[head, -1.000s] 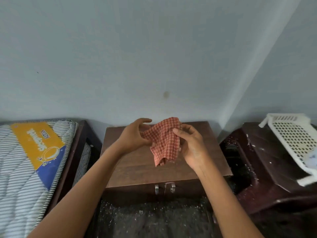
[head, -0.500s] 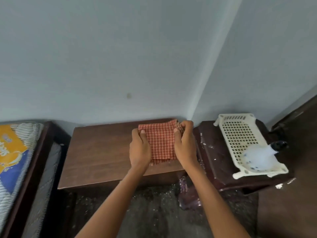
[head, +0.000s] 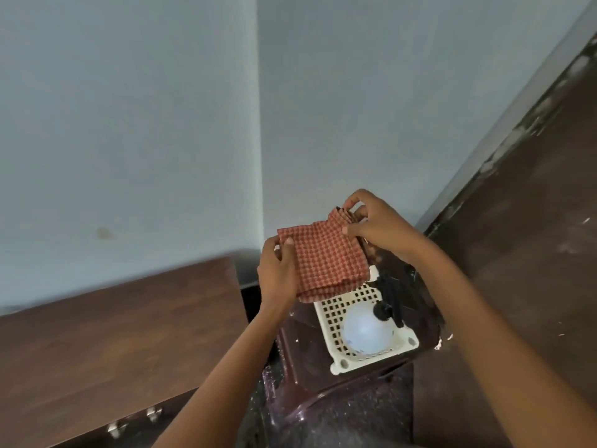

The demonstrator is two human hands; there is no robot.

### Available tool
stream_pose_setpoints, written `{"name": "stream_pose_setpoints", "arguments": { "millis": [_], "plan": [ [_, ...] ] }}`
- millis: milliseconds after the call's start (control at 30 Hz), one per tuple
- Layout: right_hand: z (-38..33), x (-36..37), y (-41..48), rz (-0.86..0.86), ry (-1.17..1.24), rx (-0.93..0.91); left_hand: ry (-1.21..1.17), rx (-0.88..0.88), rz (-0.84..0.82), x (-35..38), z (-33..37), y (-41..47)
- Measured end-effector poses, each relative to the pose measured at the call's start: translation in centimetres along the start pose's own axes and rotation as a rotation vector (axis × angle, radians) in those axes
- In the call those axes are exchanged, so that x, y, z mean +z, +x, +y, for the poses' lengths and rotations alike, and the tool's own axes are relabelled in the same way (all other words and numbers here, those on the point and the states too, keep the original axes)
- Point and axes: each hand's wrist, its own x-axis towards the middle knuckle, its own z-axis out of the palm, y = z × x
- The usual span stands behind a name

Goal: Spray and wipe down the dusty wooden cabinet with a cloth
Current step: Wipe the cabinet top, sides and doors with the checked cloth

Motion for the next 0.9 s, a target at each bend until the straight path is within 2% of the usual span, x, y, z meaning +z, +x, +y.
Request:
{"name": "stream_pose_setpoints", "arguments": {
  "millis": [200, 433, 633, 767, 900],
  "plan": [
    [7.8, -0.8, 4.6, 0.014, 0.125, 0.159, 0.064, -0.159, -0.182, 4.5, -3.6, 3.0],
    [15.3, 1.2, 7.1, -0.008, -0.031, 0.256, 0.175, -0.222, -0.267, 7.4, -8.4, 4.8],
    [16.6, 3.2, 7.7, 0.009, -0.088, 0.244, 0.23, -0.253, -0.21, 8.6, -10.4, 5.0],
    [16.7, 3.5, 7.4, 0.015, -0.196, 0.162, 0.3, -0.271, -0.202, 8.6, -10.5, 4.5],
    [15.4, 2.3, 6.6, 0.058, -0.391, 0.137, 0.468, -0.126, -0.14, 7.7, -10.0, 3.4]
  ]
}}
